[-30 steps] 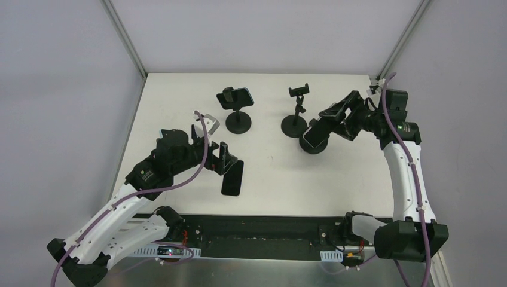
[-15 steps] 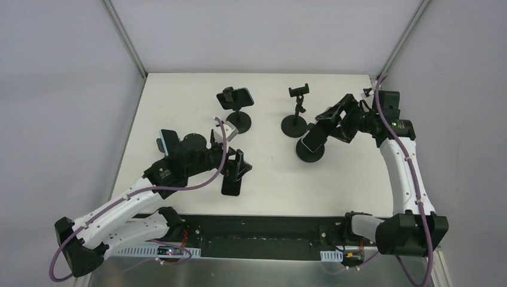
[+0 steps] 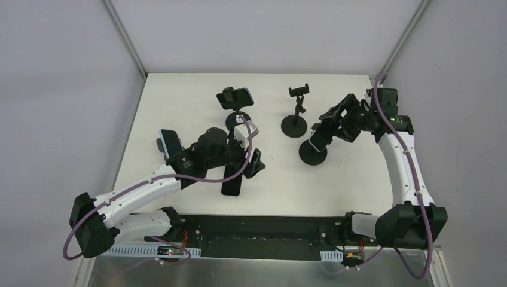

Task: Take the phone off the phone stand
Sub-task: Pick up the phone stand with the phone at the center of the board.

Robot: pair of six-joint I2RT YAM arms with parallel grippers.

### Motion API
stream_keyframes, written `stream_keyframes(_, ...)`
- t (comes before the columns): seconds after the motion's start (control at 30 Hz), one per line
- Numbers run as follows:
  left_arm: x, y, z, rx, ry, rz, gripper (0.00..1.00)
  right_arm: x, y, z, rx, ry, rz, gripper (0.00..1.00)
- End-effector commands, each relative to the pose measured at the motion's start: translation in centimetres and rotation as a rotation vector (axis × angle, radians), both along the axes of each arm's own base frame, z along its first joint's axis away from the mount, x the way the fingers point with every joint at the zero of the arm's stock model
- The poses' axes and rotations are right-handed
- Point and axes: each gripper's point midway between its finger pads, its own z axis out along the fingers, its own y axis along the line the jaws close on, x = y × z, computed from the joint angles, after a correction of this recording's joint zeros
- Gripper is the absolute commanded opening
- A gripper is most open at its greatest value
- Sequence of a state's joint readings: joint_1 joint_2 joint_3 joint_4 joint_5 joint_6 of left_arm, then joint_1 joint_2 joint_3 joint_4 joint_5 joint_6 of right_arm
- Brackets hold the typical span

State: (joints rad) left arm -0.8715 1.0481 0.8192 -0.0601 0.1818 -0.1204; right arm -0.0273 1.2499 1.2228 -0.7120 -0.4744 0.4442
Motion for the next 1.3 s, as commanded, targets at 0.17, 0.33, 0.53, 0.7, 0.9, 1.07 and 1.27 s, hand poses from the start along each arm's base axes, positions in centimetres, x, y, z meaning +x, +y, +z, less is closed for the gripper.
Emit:
stream_keyframes(0.17, 1.0, -2.1, 3.6, -0.083, -0.096, -0.041, 0.91, 0.0, -2.8, -1.8, -0.157, 0.092, -0.068, 0.47)
stream_keyframes(0.33, 0.9, -1.7, 3.1, -0.075, -0.099, -0.031, 0.91, 0.7, -2.2, -1.2, -0.099, 0.107, -0.053, 0.65)
stream_keyframes(0.53, 0.9, -1.1, 2.8, -0.069, -0.107, -0.017, 0.92, 1.1, -2.2, -1.2, -0.087, 0.163, -0.054, 0.80)
stream_keyframes(0.7, 0.9, -1.1, 2.7, -0.066, -0.109, -0.018, 0.92, 1.2, -2.6, -1.2, -0.105, 0.193, -0.075, 0.87)
stream_keyframes(0.9, 0.9, -1.1, 2.6, -0.066, -0.104, -0.015, 0.92, 1.3, -2.8, -1.0, -0.115, 0.186, -0.087, 0.85)
stream_keyframes(1.07, 0.9, -1.1, 2.6, -0.066, -0.103, -0.014, 0.92, 1.8, -2.7, -0.8, -0.102, 0.165, -0.091, 0.77)
stream_keyframes(1.27, 0.9, -1.0, 2.6, -0.067, -0.103, -0.011, 0.92, 2.3, -2.7, -0.5, -0.088, 0.145, -0.087, 0.51)
